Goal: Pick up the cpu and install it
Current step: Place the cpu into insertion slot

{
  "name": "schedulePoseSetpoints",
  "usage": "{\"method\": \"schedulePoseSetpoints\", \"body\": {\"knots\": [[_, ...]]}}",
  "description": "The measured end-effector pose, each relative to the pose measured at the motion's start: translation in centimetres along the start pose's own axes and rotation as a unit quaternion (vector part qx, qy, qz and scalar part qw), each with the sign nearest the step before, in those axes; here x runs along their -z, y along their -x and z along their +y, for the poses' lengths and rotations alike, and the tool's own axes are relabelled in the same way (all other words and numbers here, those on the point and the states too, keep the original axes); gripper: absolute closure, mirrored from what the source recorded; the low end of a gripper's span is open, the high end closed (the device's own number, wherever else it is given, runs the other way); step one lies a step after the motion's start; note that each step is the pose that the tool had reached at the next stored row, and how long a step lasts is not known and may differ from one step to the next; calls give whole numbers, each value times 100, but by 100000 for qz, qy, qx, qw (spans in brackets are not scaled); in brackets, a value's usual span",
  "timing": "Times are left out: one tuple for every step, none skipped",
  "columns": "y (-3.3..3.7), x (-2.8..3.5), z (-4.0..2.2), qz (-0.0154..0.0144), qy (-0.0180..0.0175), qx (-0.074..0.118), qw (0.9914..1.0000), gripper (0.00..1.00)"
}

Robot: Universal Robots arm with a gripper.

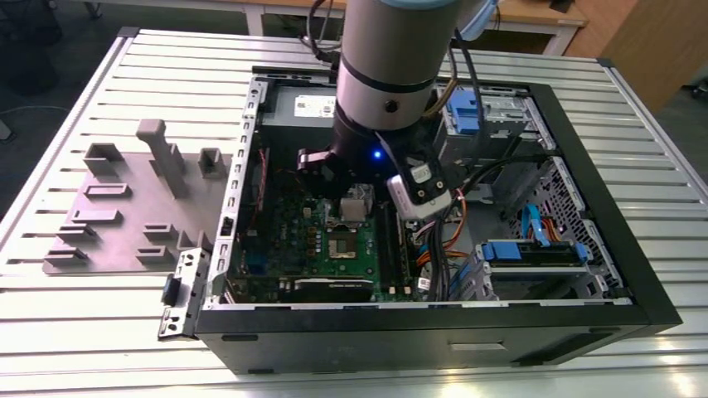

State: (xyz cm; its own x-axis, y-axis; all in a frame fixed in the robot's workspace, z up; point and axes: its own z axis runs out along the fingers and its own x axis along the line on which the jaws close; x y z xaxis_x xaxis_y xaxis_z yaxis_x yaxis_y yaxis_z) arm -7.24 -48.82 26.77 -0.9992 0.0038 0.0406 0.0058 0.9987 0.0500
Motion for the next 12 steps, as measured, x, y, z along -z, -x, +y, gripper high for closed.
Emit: {"method": "schedulePoseSetpoints", "body": {"knots": [[0,-18,-1,-4,3,-6,100000,53],[1,-36,-2,0,1,-9,100000,53],[2,-55,-3,-2,0,-10,100000,53],[2,-74,-4,-4,6,-10,100000,53],[2,-90,-17,1,-6,-21,100000,53],[3,-103,-44,6,-13,-40,100000,53],[4,-118,-66,-1,2,-66,100000,53],[5,-137,-74,-10,16,-104,100000,53],[6,-156,-76,-14,12,-181,100000,53],[6,-174,-77,-16,14,-315,100000,53],[7,-192,-78,-28,25,-507,99999,53],[8,-209,-79,-34,29,-682,99998,53]]}}
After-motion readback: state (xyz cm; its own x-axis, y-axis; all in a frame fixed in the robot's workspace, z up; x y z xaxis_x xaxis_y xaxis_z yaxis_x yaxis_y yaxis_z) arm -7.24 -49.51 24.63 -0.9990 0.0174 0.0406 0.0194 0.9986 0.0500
